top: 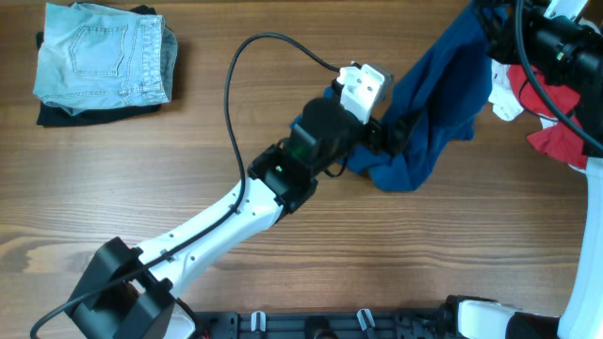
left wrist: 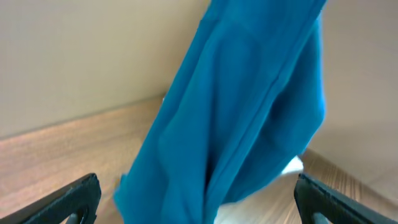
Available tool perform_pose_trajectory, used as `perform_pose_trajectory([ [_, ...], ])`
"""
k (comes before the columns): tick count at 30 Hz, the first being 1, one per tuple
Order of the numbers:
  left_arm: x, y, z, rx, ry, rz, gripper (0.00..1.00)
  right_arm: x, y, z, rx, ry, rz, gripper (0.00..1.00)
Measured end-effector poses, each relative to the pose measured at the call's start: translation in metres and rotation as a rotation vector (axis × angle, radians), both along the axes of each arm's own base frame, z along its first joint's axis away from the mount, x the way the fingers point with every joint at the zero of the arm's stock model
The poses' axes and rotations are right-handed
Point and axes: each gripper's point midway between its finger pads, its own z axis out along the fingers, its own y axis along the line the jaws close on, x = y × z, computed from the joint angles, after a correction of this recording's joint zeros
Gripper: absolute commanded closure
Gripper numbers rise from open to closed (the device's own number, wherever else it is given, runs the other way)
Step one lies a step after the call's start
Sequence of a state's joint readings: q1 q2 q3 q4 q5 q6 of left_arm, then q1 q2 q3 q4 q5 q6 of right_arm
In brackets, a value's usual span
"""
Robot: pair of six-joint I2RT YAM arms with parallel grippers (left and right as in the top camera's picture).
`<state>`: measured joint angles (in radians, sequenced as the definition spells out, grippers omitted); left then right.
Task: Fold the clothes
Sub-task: 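Grasp the shirt's left end with the left gripper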
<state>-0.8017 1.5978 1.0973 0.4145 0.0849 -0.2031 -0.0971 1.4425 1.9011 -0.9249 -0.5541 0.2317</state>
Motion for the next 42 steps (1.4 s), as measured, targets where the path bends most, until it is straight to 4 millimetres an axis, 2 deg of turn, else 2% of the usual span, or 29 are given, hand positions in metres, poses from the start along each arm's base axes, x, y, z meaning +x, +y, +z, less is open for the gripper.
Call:
perform_pose_trajectory([
  [3, 0.002, -0.002, 0.016, -0.066, -0.034, 0.027, 0.0, 0.0, 0.0, -0.001, 0.0, 0.003, 0.0, 0.96],
  [6, 0.011, -0.007, 0.017, -0.121, -0.048, 0.065, 0.0, -0.001, 0.0, -0.001, 0.001, 0.006, 0.0, 0.96],
  [11, 0.034, -0.025, -0.013, -0.11, -0.007, 0.094, 0.0, -0.001, 0.0, -0.003, -0.001, 0.011, 0.001, 0.96],
  [18, 0.064, -0.061, -0.037, 0.021, 0.054, 0.091, 0.0, -0.002, 0.0, -0.004, -0.009, 0.015, 0.006, 0.96],
  [21, 0.068, -0.058, -0.049, 0.092, 0.077, 0.121, 0.0, -0.003, 0.0, -0.005, -0.015, 0.017, 0.009, 0.96],
  [25, 0.076, -0.037, -0.076, 0.208, 0.128, 0.219, 0.0, -0.003, 0.0, -0.007, -0.018, 0.021, 0.011, 0.96],
  [28, 0.087, -0.012, -0.096, 0.298, 0.171, 0.318, 0.0, -0.004, 0.0, -0.007, -0.02, 0.024, 0.01, 0.96],
  [31, 0.104, 0.022, -0.109, 0.348, 0.211, 0.435, 0.0, -0.004, 0.0, -0.008, -0.022, 0.029, 0.007, 0.96],
  [37, 0.147, 0.088, -0.105, 0.339, 0.223, 0.608, 0.0, -0.006, -0.005, -0.019, -0.037, 0.073, -0.023, 0.96],
  [40, 0.168, 0.128, -0.101, 0.342, 0.229, 0.681, 0.0, -0.004, -0.01, -0.036, -0.06, 0.137, -0.056, 0.96],
  [42, 0.175, 0.148, -0.097, 0.353, 0.225, 0.709, 0.0, -0.001, -0.012, -0.044, -0.069, 0.164, -0.067, 0.96],
])
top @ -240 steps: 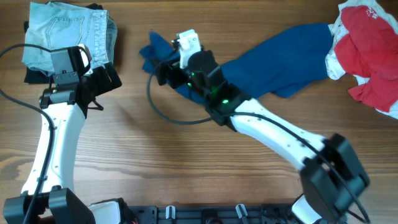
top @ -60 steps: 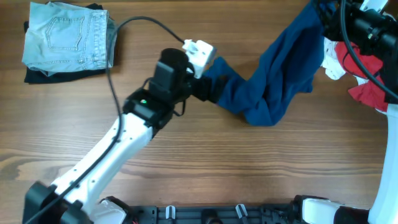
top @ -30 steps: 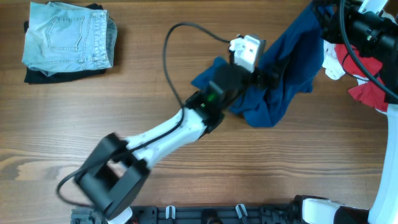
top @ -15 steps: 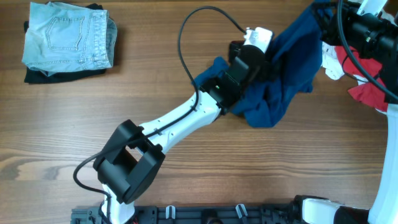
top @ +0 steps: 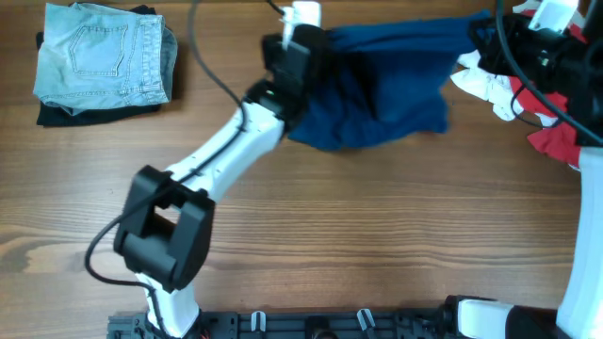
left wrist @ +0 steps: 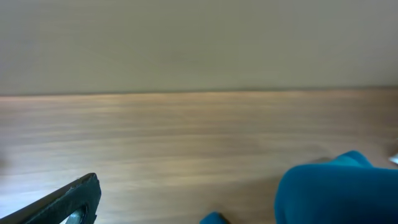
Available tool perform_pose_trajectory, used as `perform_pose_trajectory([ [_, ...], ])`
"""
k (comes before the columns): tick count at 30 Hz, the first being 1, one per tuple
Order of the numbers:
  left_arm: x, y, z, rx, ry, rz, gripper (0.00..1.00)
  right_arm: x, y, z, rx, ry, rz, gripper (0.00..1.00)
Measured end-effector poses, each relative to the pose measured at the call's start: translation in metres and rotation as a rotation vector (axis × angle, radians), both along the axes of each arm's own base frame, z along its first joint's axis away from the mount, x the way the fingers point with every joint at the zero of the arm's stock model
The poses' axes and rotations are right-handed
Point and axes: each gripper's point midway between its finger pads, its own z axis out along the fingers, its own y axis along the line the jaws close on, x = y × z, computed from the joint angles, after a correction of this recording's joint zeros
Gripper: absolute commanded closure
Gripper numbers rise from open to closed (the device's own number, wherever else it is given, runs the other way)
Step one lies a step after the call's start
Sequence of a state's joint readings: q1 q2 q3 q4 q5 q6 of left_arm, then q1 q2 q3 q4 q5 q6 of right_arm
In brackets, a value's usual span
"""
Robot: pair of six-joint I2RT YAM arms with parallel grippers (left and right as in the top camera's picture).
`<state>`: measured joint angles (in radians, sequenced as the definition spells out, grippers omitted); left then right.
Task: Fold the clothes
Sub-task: 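Grasp the shirt's left end with the left gripper, then lift and stretch the shirt between both grippers, left pulling leftward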
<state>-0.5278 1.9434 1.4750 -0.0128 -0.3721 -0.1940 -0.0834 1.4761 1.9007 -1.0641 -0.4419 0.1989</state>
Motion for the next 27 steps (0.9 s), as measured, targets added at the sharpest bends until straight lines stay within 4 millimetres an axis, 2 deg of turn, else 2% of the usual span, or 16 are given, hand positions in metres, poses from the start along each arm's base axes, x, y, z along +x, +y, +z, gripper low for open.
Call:
perform_pose_trajectory([
  [3, 0.006, 0.028, 0.017, 0.044, -0.024, 0.021, 0.0, 0.008, -0.003, -0.012, -0.008, 0.032, -0.012, 0.96],
  [7, 0.005, 0.053, 0.049, 0.094, -0.072, 0.035, 0.0, 0.021, -0.01, -0.025, -0.01, 0.061, -0.03, 0.96],
  [10, -0.004, 0.064, 0.074, 0.128, -0.096, 0.03, 0.0, 0.03, -0.022, -0.033, -0.002, 0.076, -0.055, 0.96],
  [14, -0.022, 0.072, 0.1, 0.158, -0.105, 0.015, 0.0, 0.035, -0.037, -0.027, 0.033, 0.046, -0.064, 0.96],
  [17, -0.033, 0.076, 0.109, 0.186, -0.099, -0.005, 0.0, 0.034, -0.044, -0.022, 0.072, 0.03, -0.054, 0.96],
  [22, -0.045, 0.081, 0.112, 0.24, -0.073, -0.027, 0.0, 0.031, -0.054, -0.02, 0.099, 0.024, -0.047, 0.96],
  [27, -0.052, 0.087, 0.125, 0.281, -0.094, -0.032, 0.0, 0.028, -0.056, -0.02, 0.104, 0.025, -0.034, 0.96],
])
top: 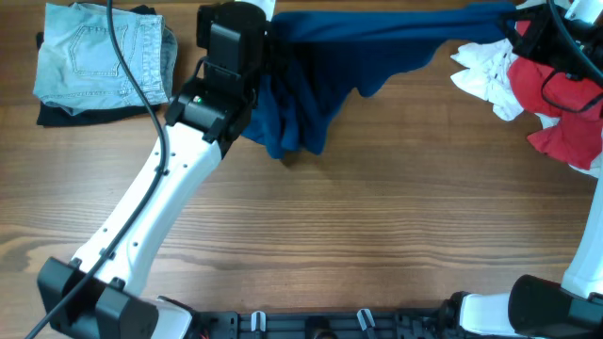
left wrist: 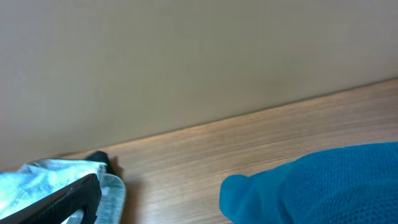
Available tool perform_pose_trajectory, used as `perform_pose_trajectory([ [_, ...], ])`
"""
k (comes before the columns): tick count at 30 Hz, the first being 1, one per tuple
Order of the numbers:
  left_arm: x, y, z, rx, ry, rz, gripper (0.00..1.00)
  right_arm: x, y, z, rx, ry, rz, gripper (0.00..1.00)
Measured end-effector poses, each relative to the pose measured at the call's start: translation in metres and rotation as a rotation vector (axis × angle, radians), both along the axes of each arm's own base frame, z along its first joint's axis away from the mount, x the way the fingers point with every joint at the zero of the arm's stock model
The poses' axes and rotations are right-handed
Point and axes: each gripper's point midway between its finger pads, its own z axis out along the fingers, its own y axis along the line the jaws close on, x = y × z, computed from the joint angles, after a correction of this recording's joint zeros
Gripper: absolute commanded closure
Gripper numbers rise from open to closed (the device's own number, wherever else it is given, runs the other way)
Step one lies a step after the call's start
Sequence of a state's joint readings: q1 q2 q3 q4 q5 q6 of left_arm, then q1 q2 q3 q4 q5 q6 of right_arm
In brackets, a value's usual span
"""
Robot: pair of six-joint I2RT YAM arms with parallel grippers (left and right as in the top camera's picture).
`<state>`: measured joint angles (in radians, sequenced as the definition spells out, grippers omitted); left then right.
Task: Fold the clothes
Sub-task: 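Lift and stretch the shirt between both grippers, left pulling leftward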
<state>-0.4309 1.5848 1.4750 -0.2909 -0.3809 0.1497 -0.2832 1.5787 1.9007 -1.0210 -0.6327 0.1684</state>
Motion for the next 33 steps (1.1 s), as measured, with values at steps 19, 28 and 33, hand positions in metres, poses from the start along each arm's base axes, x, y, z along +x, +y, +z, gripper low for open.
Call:
perform_pose_trajectory([
  [19, -0.057, 0.032, 0.017, 0.083, 0.118, 0.0, 0.0, -0.012, -0.026, -0.004, 0.038, 0.03, -0.042, 0.96],
  [28, -0.064, 0.098, -0.029, 0.114, 0.324, 0.154, 0.0, -0.013, -0.042, -0.006, 0.016, 0.038, -0.092, 0.96],
  [33, -0.06, 0.128, -0.01, 0.099, 0.288, 0.236, 0.0, -0.013, -0.046, -0.007, 0.004, 0.041, -0.109, 0.96],
])
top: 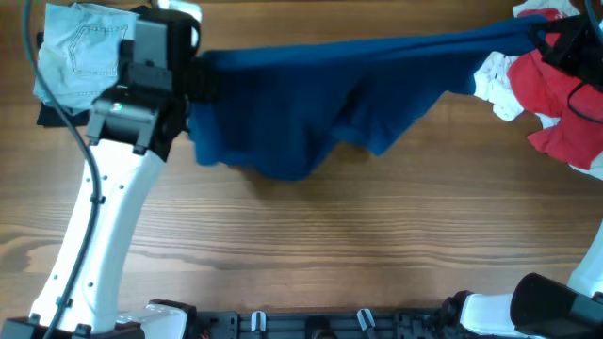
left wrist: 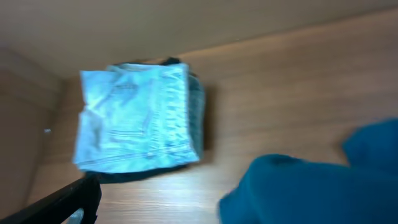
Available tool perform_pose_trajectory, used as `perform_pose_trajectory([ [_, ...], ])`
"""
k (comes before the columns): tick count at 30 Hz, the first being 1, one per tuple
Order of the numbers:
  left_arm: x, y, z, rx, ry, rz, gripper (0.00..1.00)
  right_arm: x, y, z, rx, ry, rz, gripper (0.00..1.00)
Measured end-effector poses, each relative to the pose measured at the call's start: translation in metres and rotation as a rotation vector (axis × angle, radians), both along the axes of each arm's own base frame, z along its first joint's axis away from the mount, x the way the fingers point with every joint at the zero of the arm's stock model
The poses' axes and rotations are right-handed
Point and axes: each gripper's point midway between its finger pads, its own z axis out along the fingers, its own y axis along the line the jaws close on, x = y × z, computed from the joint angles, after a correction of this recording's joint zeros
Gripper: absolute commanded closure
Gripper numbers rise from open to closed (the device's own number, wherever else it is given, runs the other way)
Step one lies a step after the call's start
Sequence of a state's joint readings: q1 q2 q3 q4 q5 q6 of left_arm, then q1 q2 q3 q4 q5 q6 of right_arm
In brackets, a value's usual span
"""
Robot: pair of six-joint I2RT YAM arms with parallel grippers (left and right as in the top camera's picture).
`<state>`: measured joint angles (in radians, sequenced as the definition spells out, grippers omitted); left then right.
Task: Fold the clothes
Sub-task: 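Lift and stretch the shirt between both grippers, left pulling leftward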
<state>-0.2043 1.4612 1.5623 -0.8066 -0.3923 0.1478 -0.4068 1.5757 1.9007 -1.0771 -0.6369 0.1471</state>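
A dark blue garment point(top: 311, 104) hangs stretched across the far half of the table, its top edge taut between both arms. My left gripper point(top: 181, 42) is at its left end, beside the folded jeans. In the left wrist view its left finger point(left wrist: 71, 200) stands wide at the frame's edge. Bare wood lies between that finger and the blue garment point(left wrist: 311, 186), which covers the right finger. My right gripper point(top: 551, 36) holds the garment's right end at the far right corner. Its jaws are hidden by cloth.
Folded light-blue jeans point(top: 75, 42) lie on a black garment point(top: 52, 111) at the far left, and the jeans point(left wrist: 134, 118) also show in the left wrist view. A heap of red cloth point(top: 558, 94) and white cloth point(top: 495, 80) sits at the right edge.
My left gripper has moved left, from near the table's middle-left to right beside the jeans. The blue garment is spread wider and hangs flatter. The right gripper has shifted slightly right.
The garment first hung bunched from my right gripper, with the open left gripper up against it. Then the left gripper was at the far edge with the cloth trailing from it. Each later moment found it further left, and the garment now spans the table.
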Motion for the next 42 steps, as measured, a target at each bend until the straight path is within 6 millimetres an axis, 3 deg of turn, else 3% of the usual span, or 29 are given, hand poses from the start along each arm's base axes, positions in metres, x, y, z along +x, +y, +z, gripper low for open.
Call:
perform_pose_trajectory([
  [2, 0.003, 0.017, 0.014, -0.009, -0.034, 0.04, 0.02, 0.0, -0.006, -0.001, -0.012, 0.004, -0.019, 0.96],
  [5, 0.004, 0.031, 0.022, -0.055, -0.048, 0.053, 0.17, -0.003, -0.016, -0.003, -0.029, 0.012, -0.043, 0.96],
  [10, -0.002, 0.016, 0.003, -0.158, 0.036, -0.023, 0.3, -0.007, -0.025, -0.009, -0.056, 0.035, -0.067, 0.96],
  [12, -0.002, 0.01, -0.006, -0.189, 0.066, -0.034, 0.89, -0.008, -0.026, -0.011, -0.063, 0.044, -0.07, 0.96],
  [13, -0.002, 0.008, -0.012, -0.203, 0.086, -0.039, 0.96, -0.009, -0.026, -0.012, -0.065, 0.049, -0.071, 0.96],
  [21, -0.004, -0.015, -0.051, -0.276, 0.237, -0.102, 0.96, -0.013, -0.025, -0.016, -0.077, 0.067, -0.055, 0.96],
  [30, -0.007, -0.016, -0.055, -0.28, 0.255, -0.1, 0.96, -0.017, -0.025, -0.019, -0.085, 0.082, -0.048, 0.96],
  [33, -0.014, -0.021, -0.039, -0.279, 0.215, -0.102, 0.96, -0.025, -0.029, -0.016, -0.083, 0.086, -0.067, 0.96],
  [36, -0.031, -0.034, -0.006, -0.276, 0.13, -0.136, 0.96, -0.043, -0.032, 0.0, -0.103, 0.058, -0.101, 0.96],
  [38, -0.044, -0.041, 0.016, -0.281, 0.071, -0.163, 0.96, -0.058, -0.031, 0.016, -0.124, 0.024, -0.121, 0.96],
  [42, -0.082, -0.043, 0.068, -0.297, -0.083, -0.205, 0.96, -0.101, -0.021, 0.07, -0.198, -0.113, -0.175, 0.96],
])
